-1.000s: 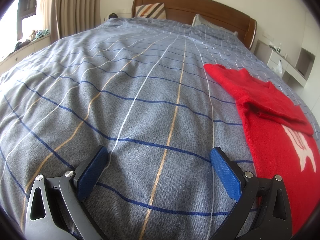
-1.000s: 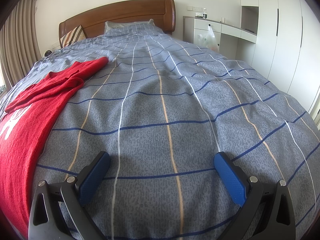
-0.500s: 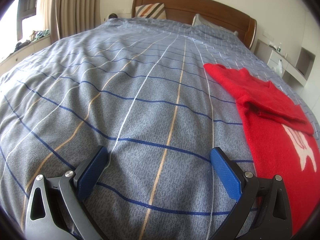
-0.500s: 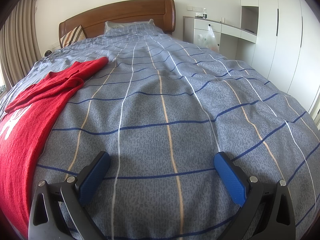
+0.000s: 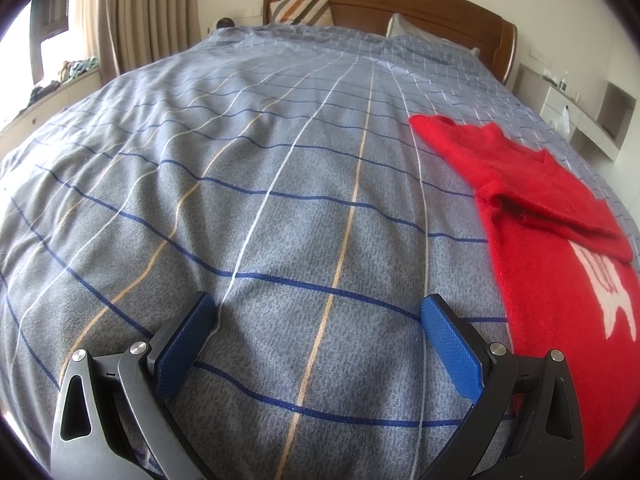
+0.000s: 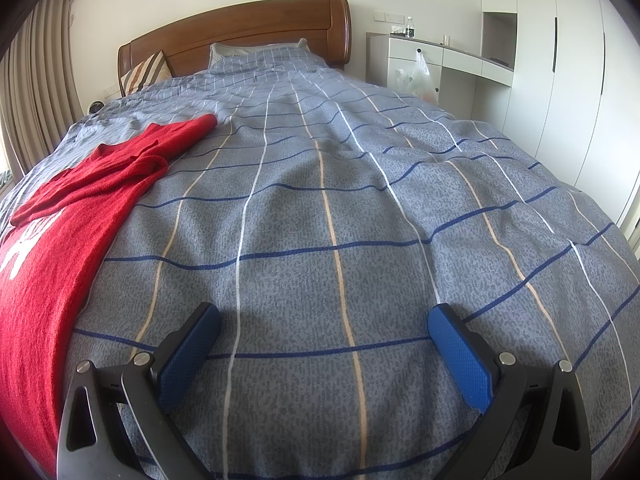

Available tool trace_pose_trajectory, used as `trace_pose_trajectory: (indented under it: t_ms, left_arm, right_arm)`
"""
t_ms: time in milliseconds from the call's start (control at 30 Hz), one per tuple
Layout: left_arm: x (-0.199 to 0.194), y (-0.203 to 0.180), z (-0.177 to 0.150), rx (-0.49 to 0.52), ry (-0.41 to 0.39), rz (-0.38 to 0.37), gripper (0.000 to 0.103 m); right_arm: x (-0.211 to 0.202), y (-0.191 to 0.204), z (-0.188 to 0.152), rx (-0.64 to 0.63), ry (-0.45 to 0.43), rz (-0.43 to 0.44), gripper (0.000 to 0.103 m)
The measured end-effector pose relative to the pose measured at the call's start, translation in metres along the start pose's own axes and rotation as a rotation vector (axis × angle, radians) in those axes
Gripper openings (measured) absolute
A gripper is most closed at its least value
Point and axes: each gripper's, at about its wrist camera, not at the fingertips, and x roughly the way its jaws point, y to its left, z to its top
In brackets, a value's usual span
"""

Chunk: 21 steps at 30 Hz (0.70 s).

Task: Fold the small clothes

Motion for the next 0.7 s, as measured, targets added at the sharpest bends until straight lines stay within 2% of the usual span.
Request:
trace_pose_trajectory:
  t_ms: [200,333,433,533,700]
  left_arm:
    - [-0.031,0.002,-0.003,0.017,0.016,-0.014,0.102]
    - [-0.071,-0.005,-0.006,0.054,-0.024,0.003,0.102]
    - [-0.092,-0.017,-0.007,0.100,-0.045,0.030,0.102]
    - [-0.099,-0.029,-0.009,0.137,-0.047,0.065,0.102]
    - [-0.096,-0.046,-0.009,0.168,-0.025,0.097,0.102]
  right_arm:
    - [-0.001,-0.001,0.000,0.003,0.002,0.006,0.103]
    - [-0.011,-0.005,0.008,0.020,0.005,0.034,0.102]
    - [-0.040,0.002,0.014,-0.003,-0.061,0.069,0.102]
    - [-0.071,0.017,0.016,-0.059,-0.121,0.100,0.102]
    - [-0.093,0.031,0.021,-0.084,-0.128,0.134,0.102]
